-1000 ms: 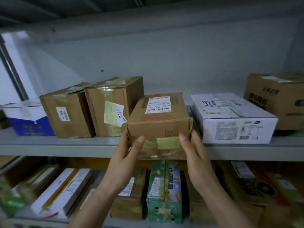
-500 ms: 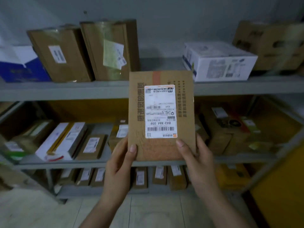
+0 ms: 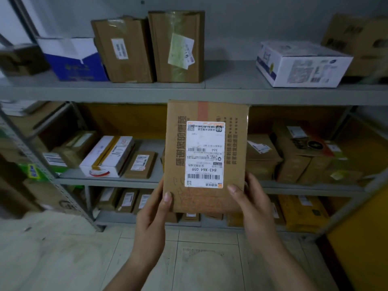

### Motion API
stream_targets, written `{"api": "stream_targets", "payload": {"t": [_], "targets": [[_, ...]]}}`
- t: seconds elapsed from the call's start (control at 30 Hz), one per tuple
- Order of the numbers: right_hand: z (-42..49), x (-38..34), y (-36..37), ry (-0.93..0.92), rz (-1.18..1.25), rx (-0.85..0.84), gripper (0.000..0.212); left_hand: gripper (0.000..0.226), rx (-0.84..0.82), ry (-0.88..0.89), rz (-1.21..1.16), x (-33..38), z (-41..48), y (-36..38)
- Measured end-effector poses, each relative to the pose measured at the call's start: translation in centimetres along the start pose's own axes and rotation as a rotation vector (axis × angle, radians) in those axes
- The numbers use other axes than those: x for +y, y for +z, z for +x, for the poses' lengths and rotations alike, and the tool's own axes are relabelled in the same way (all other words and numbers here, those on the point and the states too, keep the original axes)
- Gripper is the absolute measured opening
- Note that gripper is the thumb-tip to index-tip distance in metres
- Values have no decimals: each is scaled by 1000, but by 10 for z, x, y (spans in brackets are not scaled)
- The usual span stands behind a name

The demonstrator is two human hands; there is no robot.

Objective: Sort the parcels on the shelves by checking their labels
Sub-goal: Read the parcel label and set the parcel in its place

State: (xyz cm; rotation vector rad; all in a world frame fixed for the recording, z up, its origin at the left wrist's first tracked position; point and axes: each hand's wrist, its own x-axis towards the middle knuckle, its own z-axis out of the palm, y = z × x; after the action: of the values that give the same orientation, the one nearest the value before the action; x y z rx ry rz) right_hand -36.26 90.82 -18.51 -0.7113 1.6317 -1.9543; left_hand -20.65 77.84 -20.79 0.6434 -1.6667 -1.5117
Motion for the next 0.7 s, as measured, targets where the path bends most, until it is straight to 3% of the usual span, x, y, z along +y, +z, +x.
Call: {"api": "stream_targets", "payload": {"t": [0.2, 0.3, 0.4, 0.7], "targets": [[6, -13, -3, 417, 639, -86, 30, 47, -139, 142, 207, 30, 64, -37], [0, -7, 15, 574, 598, -169, 41, 42, -277, 245, 424, 67, 107, -39], [-9, 1, 35, 655, 622, -147, 51, 42, -367, 216, 538, 88, 130, -29], [-18, 9, 22, 593, 678, -34, 56, 47, -487, 132, 476, 75, 134, -14]]}}
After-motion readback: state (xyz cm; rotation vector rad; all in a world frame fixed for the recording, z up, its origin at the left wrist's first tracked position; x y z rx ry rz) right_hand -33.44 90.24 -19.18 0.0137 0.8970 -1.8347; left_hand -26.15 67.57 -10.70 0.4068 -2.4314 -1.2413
